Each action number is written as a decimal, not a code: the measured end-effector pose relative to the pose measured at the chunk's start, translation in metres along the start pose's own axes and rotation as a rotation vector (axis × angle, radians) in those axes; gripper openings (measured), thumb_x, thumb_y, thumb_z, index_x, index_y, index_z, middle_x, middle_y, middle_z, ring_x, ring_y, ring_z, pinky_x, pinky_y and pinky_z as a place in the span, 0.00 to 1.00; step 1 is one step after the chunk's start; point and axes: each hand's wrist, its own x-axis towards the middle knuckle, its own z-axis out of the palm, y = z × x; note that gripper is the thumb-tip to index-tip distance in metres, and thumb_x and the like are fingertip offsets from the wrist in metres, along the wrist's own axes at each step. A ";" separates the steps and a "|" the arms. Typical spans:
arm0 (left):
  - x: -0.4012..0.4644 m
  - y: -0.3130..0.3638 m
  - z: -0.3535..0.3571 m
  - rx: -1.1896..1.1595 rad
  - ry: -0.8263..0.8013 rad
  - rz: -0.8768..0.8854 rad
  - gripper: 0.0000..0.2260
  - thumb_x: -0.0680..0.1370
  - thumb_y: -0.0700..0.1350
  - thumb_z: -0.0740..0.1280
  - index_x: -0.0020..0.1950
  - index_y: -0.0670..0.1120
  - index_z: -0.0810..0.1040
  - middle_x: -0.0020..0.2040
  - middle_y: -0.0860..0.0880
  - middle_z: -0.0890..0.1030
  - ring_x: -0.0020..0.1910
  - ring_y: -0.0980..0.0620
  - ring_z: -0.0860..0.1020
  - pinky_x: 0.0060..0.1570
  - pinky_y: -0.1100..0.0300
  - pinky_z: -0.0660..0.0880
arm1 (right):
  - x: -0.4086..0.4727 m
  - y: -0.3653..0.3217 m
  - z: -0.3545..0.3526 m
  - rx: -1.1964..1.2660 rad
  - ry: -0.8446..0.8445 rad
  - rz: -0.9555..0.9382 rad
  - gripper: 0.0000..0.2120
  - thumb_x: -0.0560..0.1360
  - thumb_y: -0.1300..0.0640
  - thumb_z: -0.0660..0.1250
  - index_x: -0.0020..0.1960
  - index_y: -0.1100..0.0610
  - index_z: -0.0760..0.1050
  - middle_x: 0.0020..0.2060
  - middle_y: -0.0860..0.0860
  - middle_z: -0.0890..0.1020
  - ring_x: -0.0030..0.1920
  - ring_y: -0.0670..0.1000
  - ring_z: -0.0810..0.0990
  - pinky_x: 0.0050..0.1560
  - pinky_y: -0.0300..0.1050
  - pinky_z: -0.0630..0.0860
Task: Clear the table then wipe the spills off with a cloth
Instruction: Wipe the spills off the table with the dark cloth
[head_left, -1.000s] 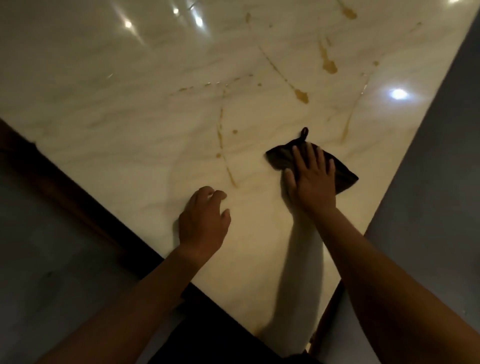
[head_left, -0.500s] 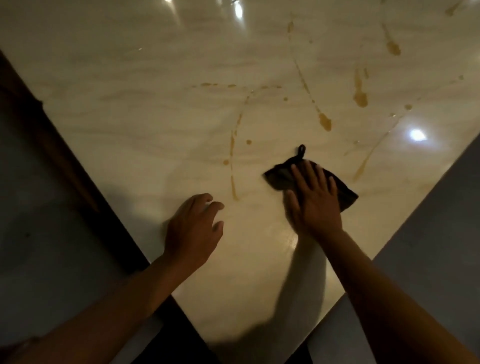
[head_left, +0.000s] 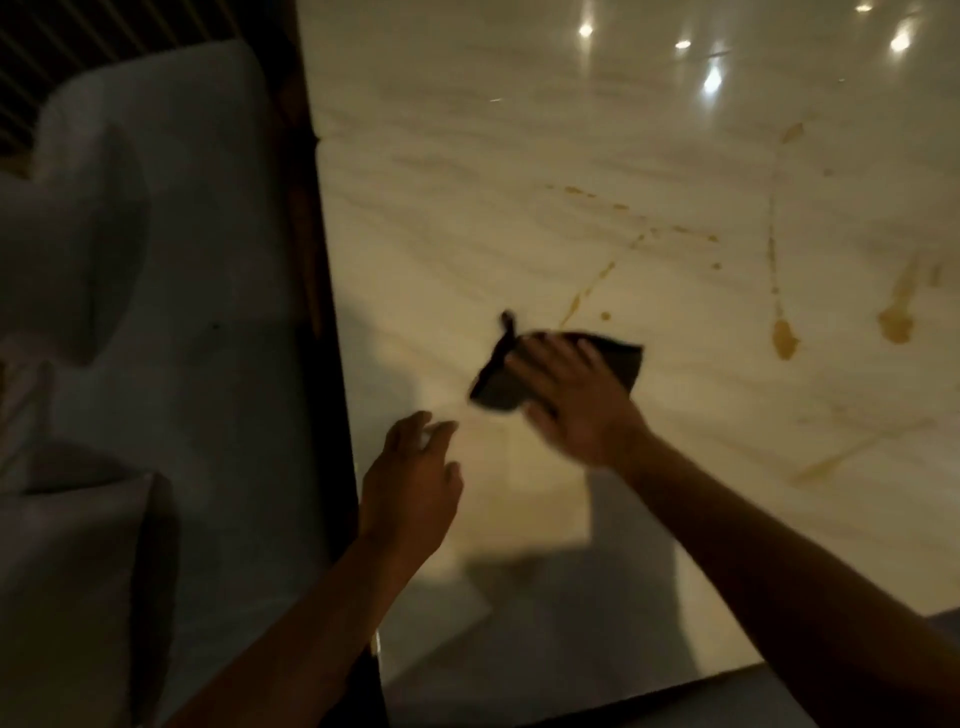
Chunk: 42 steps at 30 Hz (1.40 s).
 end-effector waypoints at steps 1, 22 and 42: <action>0.002 0.002 -0.001 0.013 -0.017 -0.006 0.20 0.78 0.49 0.69 0.70 0.49 0.77 0.71 0.46 0.73 0.70 0.44 0.72 0.58 0.50 0.77 | 0.019 0.010 -0.002 0.007 0.008 0.077 0.27 0.81 0.42 0.51 0.78 0.49 0.61 0.78 0.53 0.63 0.77 0.59 0.61 0.73 0.63 0.58; 0.060 0.033 0.018 0.077 -0.006 -0.102 0.28 0.84 0.58 0.55 0.83 0.52 0.56 0.82 0.38 0.53 0.81 0.36 0.53 0.78 0.41 0.53 | 0.070 0.074 -0.015 -0.035 -0.016 0.098 0.29 0.82 0.38 0.45 0.79 0.48 0.58 0.78 0.53 0.61 0.77 0.59 0.59 0.75 0.61 0.56; 0.182 0.068 0.025 0.021 0.104 -0.312 0.24 0.84 0.52 0.55 0.81 0.55 0.60 0.81 0.42 0.58 0.80 0.40 0.56 0.78 0.43 0.54 | 0.159 0.154 -0.023 -0.005 0.041 0.076 0.28 0.82 0.40 0.47 0.79 0.49 0.59 0.78 0.53 0.62 0.78 0.58 0.58 0.76 0.61 0.54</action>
